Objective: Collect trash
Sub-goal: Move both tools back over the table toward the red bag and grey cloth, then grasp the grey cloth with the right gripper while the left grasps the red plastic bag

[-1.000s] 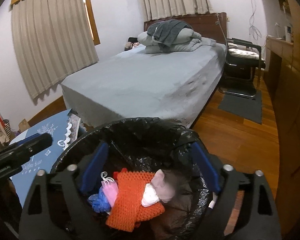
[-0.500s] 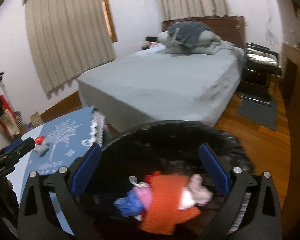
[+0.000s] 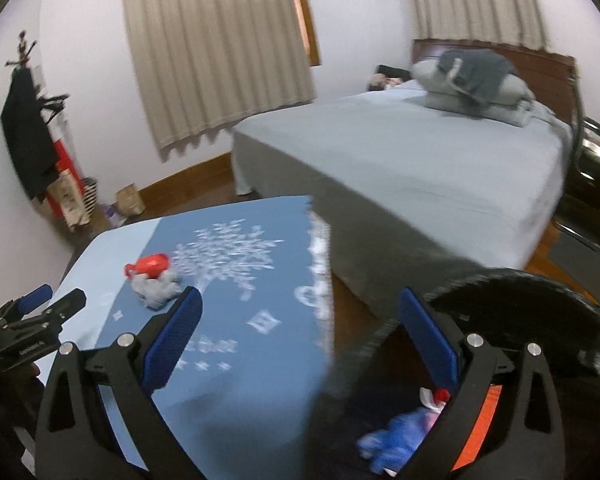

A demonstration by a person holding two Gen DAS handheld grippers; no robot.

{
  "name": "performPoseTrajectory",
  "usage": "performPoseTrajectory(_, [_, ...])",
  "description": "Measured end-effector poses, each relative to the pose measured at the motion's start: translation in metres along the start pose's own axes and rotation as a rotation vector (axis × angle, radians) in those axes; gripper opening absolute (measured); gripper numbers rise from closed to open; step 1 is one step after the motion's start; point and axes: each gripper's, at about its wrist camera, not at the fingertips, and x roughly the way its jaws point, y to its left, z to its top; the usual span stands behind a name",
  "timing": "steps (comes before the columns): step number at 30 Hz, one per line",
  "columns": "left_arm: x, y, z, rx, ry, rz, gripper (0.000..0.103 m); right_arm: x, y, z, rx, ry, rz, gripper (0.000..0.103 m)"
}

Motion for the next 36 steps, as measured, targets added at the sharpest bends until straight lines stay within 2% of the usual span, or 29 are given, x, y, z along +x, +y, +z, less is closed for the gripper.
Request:
performPoseTrajectory(11, [0.027,0.073,-0.011,-0.069,0.053,0.095,0.096,0.086,0.093,0.001,-0.073,0.106,0.128,0.096])
performPoseTrajectory(22, [0.035,0.115,-0.025,-0.115,0.073,0.138,0.096,0.139,0.151,-0.008,-0.158,0.199,0.163,0.095])
performPoseTrajectory(24, [0.035,0.118,-0.026,-0.123,0.075,0.138,0.096,0.145,0.156,-0.010,-0.161,0.217,0.171,0.089])
performPoseTrajectory(25, [0.036,0.119,-0.025,-0.125,0.075,0.137,0.096,0.148,0.158,-0.011,-0.164,0.224,0.174,0.082])
performPoseTrajectory(28, [0.038,0.118,-0.024,-0.126,0.079,0.133,0.096,0.156,0.164,-0.011,-0.168,0.257,0.187,0.073])
performPoseTrajectory(29, [0.038,0.118,-0.024,-0.127,0.078,0.132,0.096,0.158,0.165,-0.012,-0.167,0.264,0.193,0.067])
performPoseTrajectory(34, [0.041,0.116,-0.022,-0.132,0.080,0.121,0.096,0.162,0.175,-0.014,-0.187,0.290,0.237,0.051])
performPoseTrajectory(36, [0.042,0.112,-0.021,-0.128,0.080,0.117,0.096,0.158,0.175,-0.013,-0.186,0.286,0.250,0.048])
